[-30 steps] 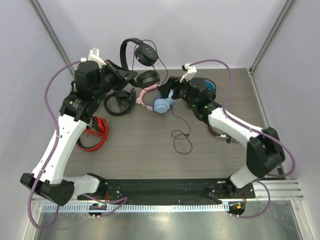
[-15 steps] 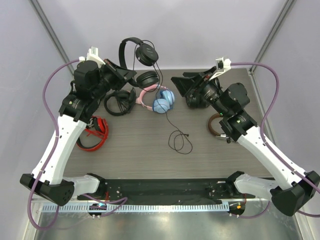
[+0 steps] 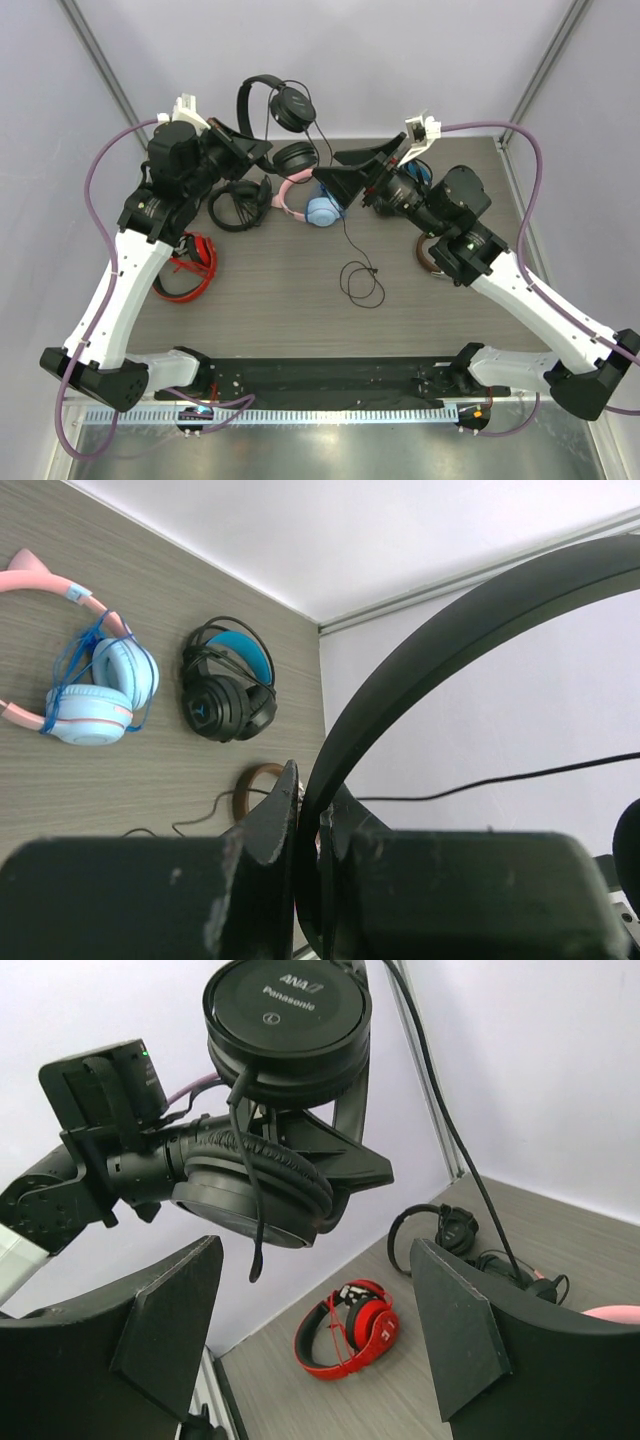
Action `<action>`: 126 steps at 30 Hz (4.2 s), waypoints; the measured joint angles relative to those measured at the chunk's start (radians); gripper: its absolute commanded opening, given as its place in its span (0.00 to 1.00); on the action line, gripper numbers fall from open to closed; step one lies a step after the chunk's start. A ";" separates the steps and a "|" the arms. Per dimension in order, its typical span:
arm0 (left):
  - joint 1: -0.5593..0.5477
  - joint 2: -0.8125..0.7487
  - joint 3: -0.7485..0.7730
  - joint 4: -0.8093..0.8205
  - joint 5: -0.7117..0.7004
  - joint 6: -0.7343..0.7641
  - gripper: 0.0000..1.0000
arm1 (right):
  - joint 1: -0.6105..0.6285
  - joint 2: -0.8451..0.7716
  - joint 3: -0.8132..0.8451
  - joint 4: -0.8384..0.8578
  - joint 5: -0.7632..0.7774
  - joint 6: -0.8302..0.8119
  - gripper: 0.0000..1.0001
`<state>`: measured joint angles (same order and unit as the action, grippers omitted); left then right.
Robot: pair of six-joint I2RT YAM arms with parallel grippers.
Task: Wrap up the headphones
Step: Wrap the headphone cable with the right arm
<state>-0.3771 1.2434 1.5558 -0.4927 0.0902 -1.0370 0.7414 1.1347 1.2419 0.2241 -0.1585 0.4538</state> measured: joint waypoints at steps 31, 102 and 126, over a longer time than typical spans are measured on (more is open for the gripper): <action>0.011 0.000 0.017 -0.014 -0.011 -0.007 0.00 | 0.056 0.121 0.041 0.032 0.115 -0.034 0.35; 0.010 -0.003 0.003 0.031 0.090 -0.057 0.00 | 0.045 -0.031 -0.157 0.089 0.110 -0.077 0.90; 0.010 -0.003 0.003 0.031 0.095 -0.060 0.00 | -0.086 0.376 -0.082 0.112 0.170 -0.100 0.01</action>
<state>-0.3672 1.2404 1.5593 -0.4614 0.1848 -1.0966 0.6552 1.5105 1.1595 0.3363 0.0113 0.3538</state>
